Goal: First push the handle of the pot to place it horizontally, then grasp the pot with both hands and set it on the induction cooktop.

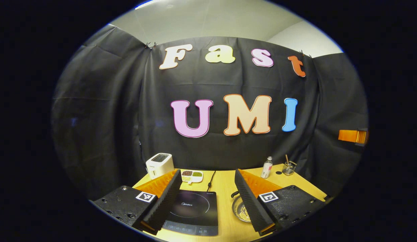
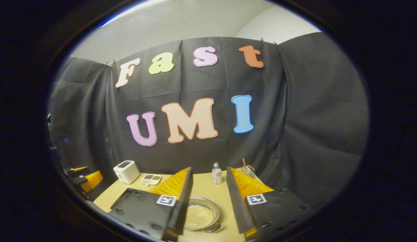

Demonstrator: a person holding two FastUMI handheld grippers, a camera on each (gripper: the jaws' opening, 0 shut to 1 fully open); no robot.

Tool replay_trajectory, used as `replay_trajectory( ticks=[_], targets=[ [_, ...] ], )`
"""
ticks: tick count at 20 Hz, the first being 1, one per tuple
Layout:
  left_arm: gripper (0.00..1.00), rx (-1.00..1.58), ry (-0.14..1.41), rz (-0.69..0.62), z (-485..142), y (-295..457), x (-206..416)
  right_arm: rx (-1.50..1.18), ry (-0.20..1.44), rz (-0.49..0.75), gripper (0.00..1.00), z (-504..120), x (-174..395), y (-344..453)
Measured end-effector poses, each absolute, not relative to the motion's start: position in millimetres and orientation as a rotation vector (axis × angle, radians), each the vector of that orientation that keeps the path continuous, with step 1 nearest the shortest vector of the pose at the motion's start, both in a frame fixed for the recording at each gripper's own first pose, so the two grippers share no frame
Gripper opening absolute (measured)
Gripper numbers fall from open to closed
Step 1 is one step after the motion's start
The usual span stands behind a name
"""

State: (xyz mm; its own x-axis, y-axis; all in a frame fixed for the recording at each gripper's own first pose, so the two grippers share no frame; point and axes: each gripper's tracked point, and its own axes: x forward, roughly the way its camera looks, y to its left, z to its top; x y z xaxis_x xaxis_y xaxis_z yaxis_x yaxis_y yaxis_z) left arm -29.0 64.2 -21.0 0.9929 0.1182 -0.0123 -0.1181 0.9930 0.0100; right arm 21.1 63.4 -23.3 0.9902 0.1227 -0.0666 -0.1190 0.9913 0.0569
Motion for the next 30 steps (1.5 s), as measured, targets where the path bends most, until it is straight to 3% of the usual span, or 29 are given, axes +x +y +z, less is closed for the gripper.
replay_trajectory(
  ticks=[2,3,4,6,13,14,19,21,22,23,26,27,28,30],
  targets=[
    [0.96,0.011,0.012,0.133,-22.7,69.4,-31.0,0.054,0.083,0.112,0.27,-28.8,24.4,61.6],
    [0.96,0.010,0.014,0.136,-23.3,70.6,-30.4,0.046,0.087,0.101,0.33,-30.6,25.7,59.8],
    [0.95,0.010,0.016,0.139,-24.0,71.4,-31.0,0.041,0.092,0.101,0.11,-33.2,26.4,59.6],
    [0.96,0.006,0.015,0.145,-24.1,75.2,-31.7,0.018,0.104,0.094,0.02,-39.3,26.1,59.7],
    [0.92,0.008,0.010,0.152,-26.1,87.4,-39.4,-0.037,0.169,0.088,0.02,-73.0,19.2,70.4],
    [0.93,0.011,0.013,0.150,-27.2,89.2,-40.7,-0.032,0.185,0.087,0.11,-81.7,16.6,72.5],
    [0.93,0.009,0.030,0.132,-38.0,96.5,-50.9,0.019,0.274,0.083,0.11,-123.6,4.0,83.2],
    [0.92,0.005,0.038,0.123,-42.4,99.4,-56.6,0.028,0.323,0.081,0.11,-144.4,-4.2,88.1],
    [0.93,0.004,0.039,0.120,-43.7,101.2,-59.2,0.037,0.349,0.082,0.02,-155.6,-8.1,91.5],
    [0.93,0.004,0.041,0.118,-45.9,103.4,-62.5,0.050,0.381,0.084,0.11,-167.0,-12.3,95.6],
    [0.96,0.006,0.049,0.114,-51.0,110.6,-72.8,0.097,0.500,0.107,0.11,-205.8,-29.7,111.7],
    [0.96,0.008,0.054,0.111,-53.0,112.1,-75.8,0.108,0.540,0.111,0.02,-217.1,-36.0,115.3],
    [0.96,0.010,0.057,0.108,-54.7,113.6,-78.7,0.116,0.583,0.115,0.11,-230.0,-43.6,117.7],
    [0.96,0.014,0.063,0.105,-60.7,118.2,-86.5,0.136,0.652,0.115,0.11,-249.6,-57.8,120.8]
  ],
)
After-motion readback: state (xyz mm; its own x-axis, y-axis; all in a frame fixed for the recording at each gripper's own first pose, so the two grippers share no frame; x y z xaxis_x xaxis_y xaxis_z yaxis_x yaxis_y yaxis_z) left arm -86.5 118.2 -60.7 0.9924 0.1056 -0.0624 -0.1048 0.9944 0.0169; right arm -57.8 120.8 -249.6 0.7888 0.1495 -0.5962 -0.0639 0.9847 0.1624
